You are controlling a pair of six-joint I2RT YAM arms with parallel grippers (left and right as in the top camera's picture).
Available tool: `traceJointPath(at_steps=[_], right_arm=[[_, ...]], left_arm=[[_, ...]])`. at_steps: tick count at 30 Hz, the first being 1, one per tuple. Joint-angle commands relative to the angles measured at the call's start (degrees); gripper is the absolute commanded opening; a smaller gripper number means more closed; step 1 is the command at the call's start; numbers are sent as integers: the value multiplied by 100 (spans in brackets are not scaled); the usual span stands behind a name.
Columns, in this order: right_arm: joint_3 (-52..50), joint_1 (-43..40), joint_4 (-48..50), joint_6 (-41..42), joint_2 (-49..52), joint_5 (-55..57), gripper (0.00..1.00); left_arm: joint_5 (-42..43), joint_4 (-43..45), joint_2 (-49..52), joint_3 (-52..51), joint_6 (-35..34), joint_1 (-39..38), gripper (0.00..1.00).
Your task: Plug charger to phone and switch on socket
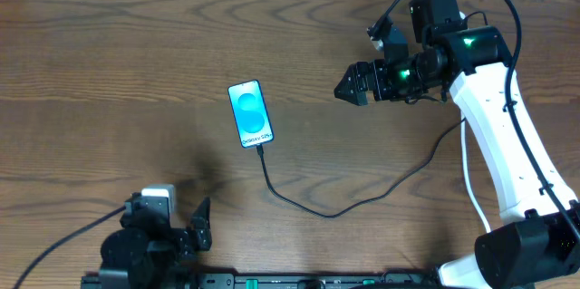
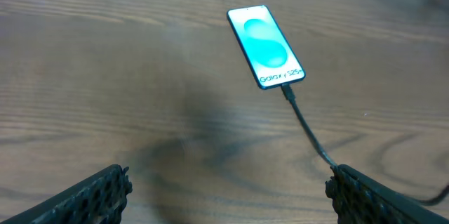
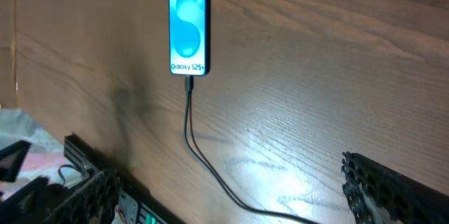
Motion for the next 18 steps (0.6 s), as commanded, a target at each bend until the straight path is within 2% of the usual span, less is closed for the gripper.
traceJointPath(at_steps=[1,7,18], right_arm=[[26,28,-4,9,-79,7,99],[26,28,-22,7,-79,7,99],[26,28,-4,-127,-79,72,99]], left_arm=[[-52,-90,-431,-415,101,-28,93],[-52,-103,-422,-1056,98,-28,93],[-55,734,-422,-1978,98,-28,93]])
